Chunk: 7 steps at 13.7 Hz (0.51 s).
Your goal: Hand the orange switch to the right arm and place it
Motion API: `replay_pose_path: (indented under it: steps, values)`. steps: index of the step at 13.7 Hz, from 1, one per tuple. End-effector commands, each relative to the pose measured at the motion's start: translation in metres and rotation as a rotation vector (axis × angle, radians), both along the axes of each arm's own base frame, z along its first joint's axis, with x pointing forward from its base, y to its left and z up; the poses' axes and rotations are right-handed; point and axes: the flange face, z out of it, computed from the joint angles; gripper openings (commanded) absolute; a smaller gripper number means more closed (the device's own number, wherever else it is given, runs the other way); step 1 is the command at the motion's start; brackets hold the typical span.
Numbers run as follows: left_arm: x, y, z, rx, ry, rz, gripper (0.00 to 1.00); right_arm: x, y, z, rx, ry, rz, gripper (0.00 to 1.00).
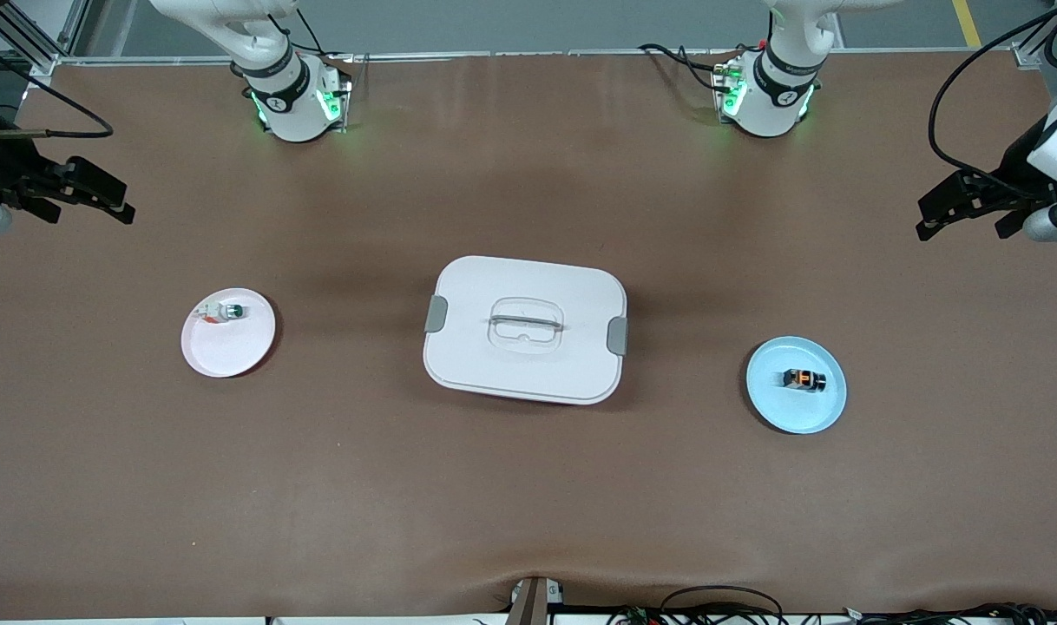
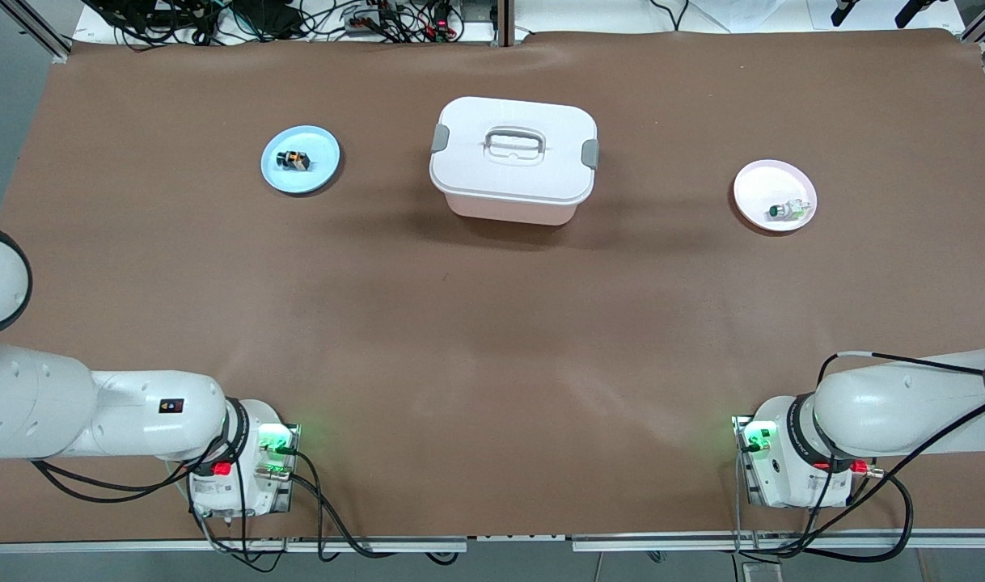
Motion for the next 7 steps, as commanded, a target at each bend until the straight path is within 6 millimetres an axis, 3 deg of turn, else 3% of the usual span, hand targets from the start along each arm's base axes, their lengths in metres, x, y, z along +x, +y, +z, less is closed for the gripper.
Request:
replay_pose_path:
  steps: [1, 7]
  values:
    - [-0.0007, 0.0007, 0.0009, -0.016, 0.010, -0.002, 1.00, -0.0068, -0.0036, 0.0036, 0.016, -0.011, -0.016, 1.00]
    - [-0.0007, 0.0007, 0.0017, -0.016, 0.008, 0.003, 1.00, -0.0065, -0.0036, 0.0019, 0.016, -0.006, -0.016, 1.00]
